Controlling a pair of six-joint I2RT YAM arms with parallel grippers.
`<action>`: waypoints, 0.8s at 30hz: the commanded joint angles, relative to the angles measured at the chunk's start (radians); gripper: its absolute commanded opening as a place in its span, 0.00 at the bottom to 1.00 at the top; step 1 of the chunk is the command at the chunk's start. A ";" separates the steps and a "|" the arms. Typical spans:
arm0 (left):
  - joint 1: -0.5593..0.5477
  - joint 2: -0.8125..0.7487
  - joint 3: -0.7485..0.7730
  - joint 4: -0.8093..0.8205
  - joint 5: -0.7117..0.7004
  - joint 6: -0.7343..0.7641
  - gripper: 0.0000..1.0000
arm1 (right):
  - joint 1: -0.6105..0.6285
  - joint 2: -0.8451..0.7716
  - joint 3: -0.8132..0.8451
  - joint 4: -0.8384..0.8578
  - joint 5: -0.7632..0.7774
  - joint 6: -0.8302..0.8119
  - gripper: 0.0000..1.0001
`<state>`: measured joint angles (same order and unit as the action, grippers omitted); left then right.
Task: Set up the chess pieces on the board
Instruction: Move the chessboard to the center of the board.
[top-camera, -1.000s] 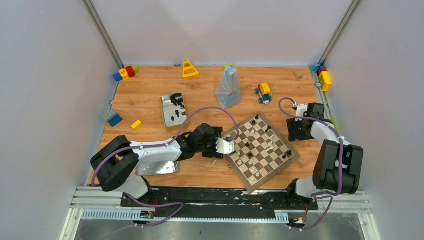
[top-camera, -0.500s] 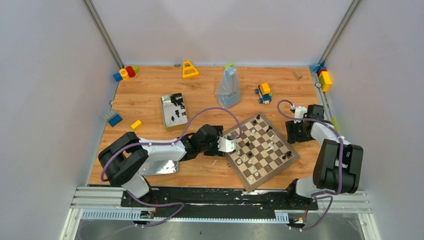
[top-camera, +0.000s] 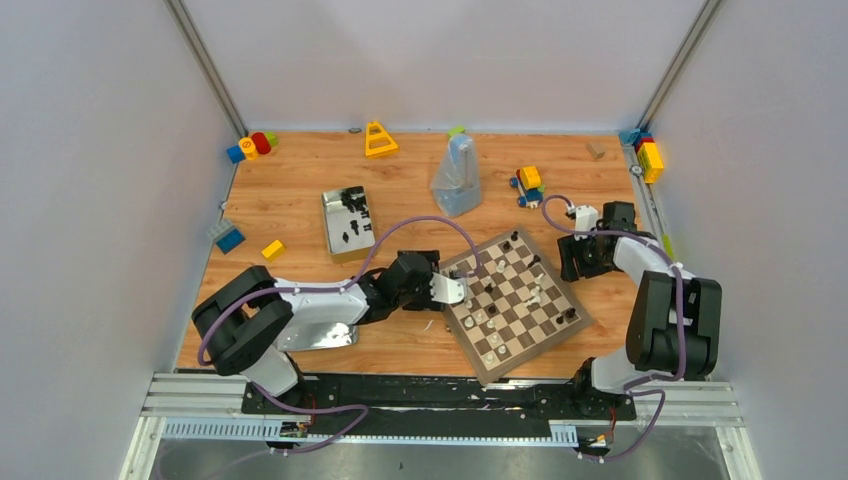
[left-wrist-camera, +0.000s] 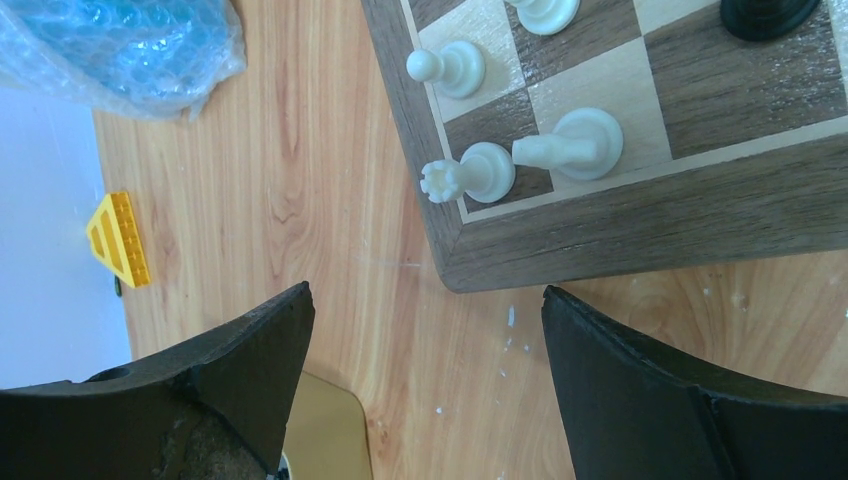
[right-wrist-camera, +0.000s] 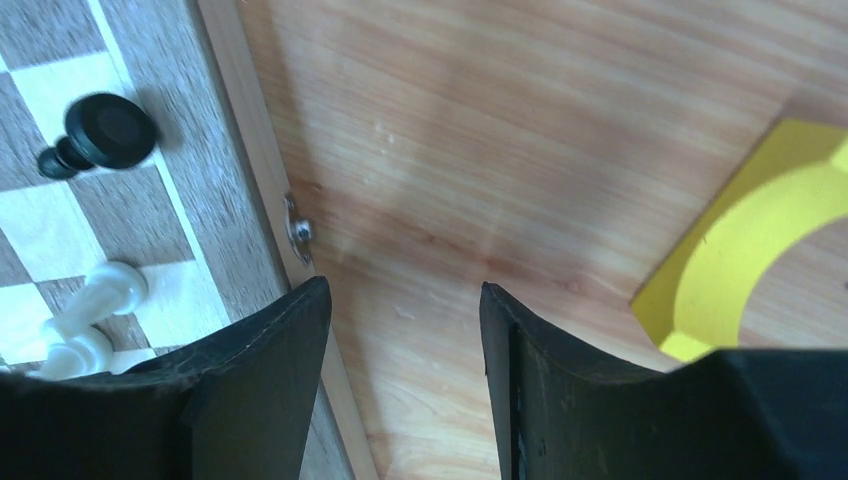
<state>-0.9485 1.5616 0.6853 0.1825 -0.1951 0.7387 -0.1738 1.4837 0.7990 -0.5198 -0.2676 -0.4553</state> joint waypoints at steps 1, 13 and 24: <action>-0.001 -0.054 -0.021 0.009 -0.027 0.004 0.92 | 0.048 0.039 0.063 -0.039 -0.084 0.021 0.58; 0.065 -0.119 -0.066 -0.028 -0.042 -0.047 0.92 | 0.120 0.078 0.091 -0.051 -0.096 0.045 0.58; 0.096 -0.172 -0.109 -0.049 -0.049 -0.079 0.92 | 0.201 0.113 0.132 -0.057 -0.087 0.072 0.58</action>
<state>-0.8619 1.4281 0.5884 0.1314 -0.2432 0.7002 -0.0181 1.5898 0.8932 -0.5606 -0.3092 -0.4122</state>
